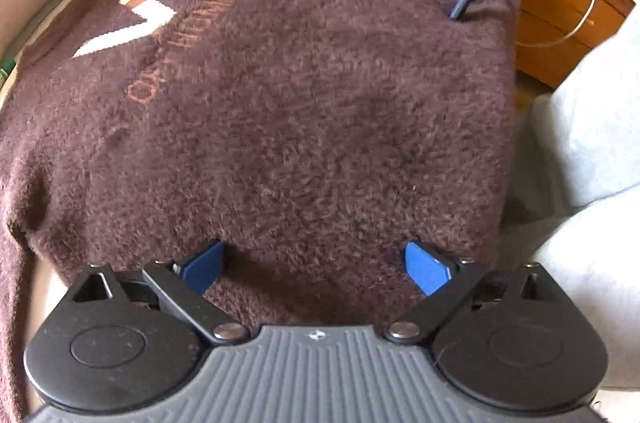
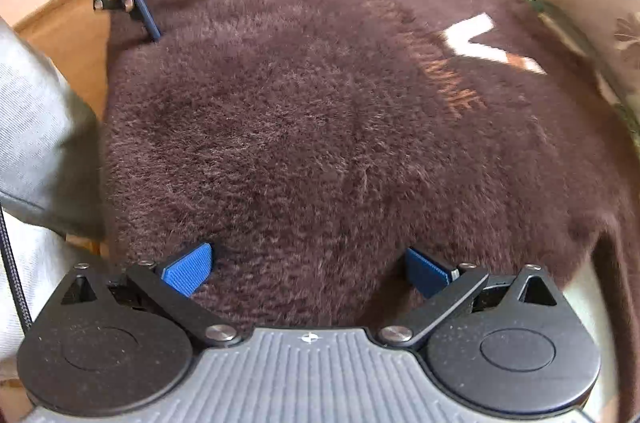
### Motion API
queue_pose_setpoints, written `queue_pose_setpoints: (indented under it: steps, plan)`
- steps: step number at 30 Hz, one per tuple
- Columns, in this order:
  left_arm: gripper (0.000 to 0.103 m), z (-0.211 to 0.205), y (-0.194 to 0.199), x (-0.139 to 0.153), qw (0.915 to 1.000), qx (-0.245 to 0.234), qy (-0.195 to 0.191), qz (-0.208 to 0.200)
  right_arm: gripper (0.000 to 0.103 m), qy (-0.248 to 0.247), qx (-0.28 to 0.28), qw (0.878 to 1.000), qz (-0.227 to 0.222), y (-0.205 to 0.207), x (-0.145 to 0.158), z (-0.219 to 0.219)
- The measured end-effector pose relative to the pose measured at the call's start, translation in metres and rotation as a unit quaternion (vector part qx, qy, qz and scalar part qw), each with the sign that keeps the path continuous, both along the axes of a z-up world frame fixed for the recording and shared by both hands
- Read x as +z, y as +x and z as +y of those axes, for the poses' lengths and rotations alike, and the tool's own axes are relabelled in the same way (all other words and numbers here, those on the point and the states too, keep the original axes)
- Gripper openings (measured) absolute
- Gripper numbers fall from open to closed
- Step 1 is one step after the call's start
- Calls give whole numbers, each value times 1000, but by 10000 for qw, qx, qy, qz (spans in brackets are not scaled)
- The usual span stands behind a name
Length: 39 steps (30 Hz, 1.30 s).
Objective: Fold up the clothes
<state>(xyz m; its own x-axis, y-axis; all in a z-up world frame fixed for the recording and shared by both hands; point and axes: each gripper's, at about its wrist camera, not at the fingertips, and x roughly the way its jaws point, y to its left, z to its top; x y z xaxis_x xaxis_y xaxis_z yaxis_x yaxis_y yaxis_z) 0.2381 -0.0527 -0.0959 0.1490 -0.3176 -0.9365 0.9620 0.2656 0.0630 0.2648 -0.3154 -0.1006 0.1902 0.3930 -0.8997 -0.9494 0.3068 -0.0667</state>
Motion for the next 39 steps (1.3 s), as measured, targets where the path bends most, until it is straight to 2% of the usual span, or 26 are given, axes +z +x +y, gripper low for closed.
queue_pose_setpoints:
  steps: [4,7,9,11,15,17,19,22,26,31,34,39]
  plan:
    - [99,20,0,-1,9996,158,171,168,103,-20,259,9996,51,-14,-6,-10]
    - [98,22,-1,5,9993,55,341,133,103,-169,430,9989,-12,-21,-3,-14]
    - [97,14,3,11,9997,33,261,7,103,-188,514,9984,-127,-22,2,-8]
    - [97,3,14,18,9998,125,26,-156,103,76,484,9985,-248,-18,9,3]
    - [97,-23,48,22,9965,589,-423,-410,103,525,68,9971,-541,8,9,38]
    - [97,-37,68,18,9937,819,-600,-474,103,513,-161,9973,-494,15,7,37]
    - [97,-47,84,14,9914,975,-688,-540,103,498,-389,9970,-445,21,5,36]
    - [97,-44,102,6,9880,1344,-661,-375,103,476,-731,9955,-371,31,2,34]
    - [99,-19,103,-3,9783,1963,-659,-39,103,445,-1185,9916,-271,44,-2,32]
    - [96,-7,104,8,9642,2567,-657,118,103,405,-1749,9836,-146,61,-7,30]
    - [96,-9,121,22,9528,2857,-1013,-142,103,517,-2180,9744,-185,69,0,35]
    - [96,-24,175,18,9323,3309,-1392,-451,103,952,-2781,9527,-768,107,6,68]
